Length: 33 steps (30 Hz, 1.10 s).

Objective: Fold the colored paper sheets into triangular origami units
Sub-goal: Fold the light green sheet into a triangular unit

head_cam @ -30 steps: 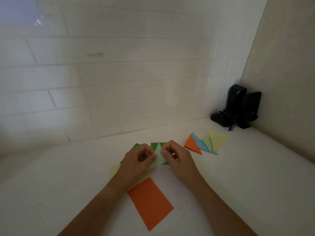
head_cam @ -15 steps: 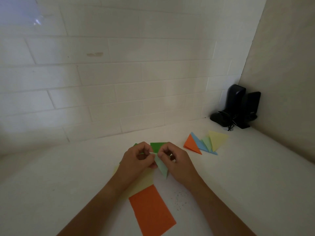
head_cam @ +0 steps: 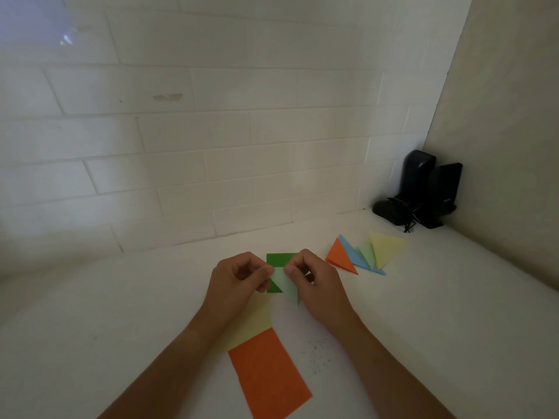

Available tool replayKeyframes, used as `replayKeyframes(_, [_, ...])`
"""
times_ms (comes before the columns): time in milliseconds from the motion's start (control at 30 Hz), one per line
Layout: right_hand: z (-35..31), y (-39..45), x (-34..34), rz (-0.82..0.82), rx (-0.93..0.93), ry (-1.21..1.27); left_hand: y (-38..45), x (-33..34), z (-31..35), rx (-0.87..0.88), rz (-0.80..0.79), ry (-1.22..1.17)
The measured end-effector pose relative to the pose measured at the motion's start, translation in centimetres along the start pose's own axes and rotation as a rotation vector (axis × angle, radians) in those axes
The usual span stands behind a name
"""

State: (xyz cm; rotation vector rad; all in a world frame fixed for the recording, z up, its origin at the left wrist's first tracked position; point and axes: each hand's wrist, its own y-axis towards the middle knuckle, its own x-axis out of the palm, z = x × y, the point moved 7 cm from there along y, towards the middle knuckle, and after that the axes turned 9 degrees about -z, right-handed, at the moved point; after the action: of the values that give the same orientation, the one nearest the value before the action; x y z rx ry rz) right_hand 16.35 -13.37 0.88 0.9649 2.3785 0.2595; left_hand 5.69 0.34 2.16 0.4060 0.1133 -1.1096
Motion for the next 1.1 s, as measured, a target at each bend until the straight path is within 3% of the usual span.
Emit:
replayKeyframes(367, [0.7, -0.1, -0.4, 0.055, 0.089, 0.049, 0.0, -0.3, -0.8, -0.041, 0.048, -0.044])
replayKeyframes(567, [1.2, -0.1, 0.4, -0.047, 0.139, 0.029, 0.1, -1.0, -1.6, -0.079, 0.110, -0.087])
replayKeyframes(800, [0.7, -0.4, -0.4, 0.015, 0.042, -0.011, 0.2, -0.6, -2.3, -0.103, 0.094, -0.047])
replayKeyframes(967, [2.0, -0.9, -1.9, 0.239, 0.173, 0.022, 0.4, -0.3, -2.3, -0.027, 0.078, 0.166])
replayKeyframes(1100, [4.4, -1.4, -3.2, 0.433, 0.312, 0.072, 0.3, 1.0, -2.3, 0.067, -0.088, 0.402])
